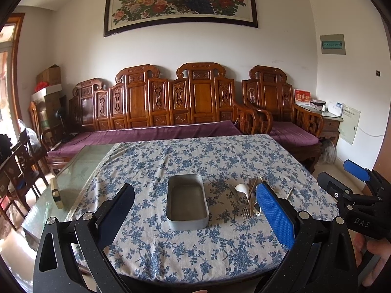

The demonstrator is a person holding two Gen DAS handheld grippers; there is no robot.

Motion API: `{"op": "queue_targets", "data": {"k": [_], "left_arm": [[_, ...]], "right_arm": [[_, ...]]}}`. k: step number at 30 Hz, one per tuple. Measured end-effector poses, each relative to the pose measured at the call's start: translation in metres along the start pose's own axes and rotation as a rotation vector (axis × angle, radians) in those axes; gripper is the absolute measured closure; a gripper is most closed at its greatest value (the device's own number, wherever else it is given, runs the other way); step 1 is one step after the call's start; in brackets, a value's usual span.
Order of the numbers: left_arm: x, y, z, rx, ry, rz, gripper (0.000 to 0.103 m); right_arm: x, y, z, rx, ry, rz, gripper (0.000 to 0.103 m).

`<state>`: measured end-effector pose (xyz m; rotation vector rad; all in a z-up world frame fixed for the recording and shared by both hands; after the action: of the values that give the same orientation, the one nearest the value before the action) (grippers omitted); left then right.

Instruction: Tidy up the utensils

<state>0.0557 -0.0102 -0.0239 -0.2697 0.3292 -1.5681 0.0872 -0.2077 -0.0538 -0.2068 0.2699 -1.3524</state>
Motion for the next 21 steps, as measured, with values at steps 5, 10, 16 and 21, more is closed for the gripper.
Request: {"op": "queue_targets", "data": {"k": [5, 10, 16, 21], "left_arm": [[0.0009, 0.0001, -0.0005, 0.001, 0.001, 0.0, 0.006], [0.0018, -0.0002, -0.0007, 0.0, 0.003, 0.0, 0.006], [0.0024, 0.0002, -0.0012, 0.0, 0.003, 0.0, 0.006], [0.0056, 0.0018, -0.0041, -0.008, 0.007, -0.004, 0.006]], "right_arm": [[-0.0002, 0.0005, -0.0013, -0.001, -0.001, -0.001, 0.003], [0.0, 0.0005, -0.0013, 0.0, -0.001, -0.001, 0.003], [0.0, 0.0004, -0.0011, 0.001, -0.002, -0.001, 0.003], [0.0018, 0.0008, -0.0026, 0.0, 0.0, -0.001, 0.003]]}}
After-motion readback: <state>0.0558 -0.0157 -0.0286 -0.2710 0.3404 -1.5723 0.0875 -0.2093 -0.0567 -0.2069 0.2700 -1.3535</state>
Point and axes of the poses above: each gripper's, at about its wrist camera, not at the fingertips, and y roughly the way its jaws point, x to its right, z to its top, the point moved 7 cm from there along y, roughly the way its jaws point, and after that the axes turned 4 degrees about x, right-handed, at the moved point
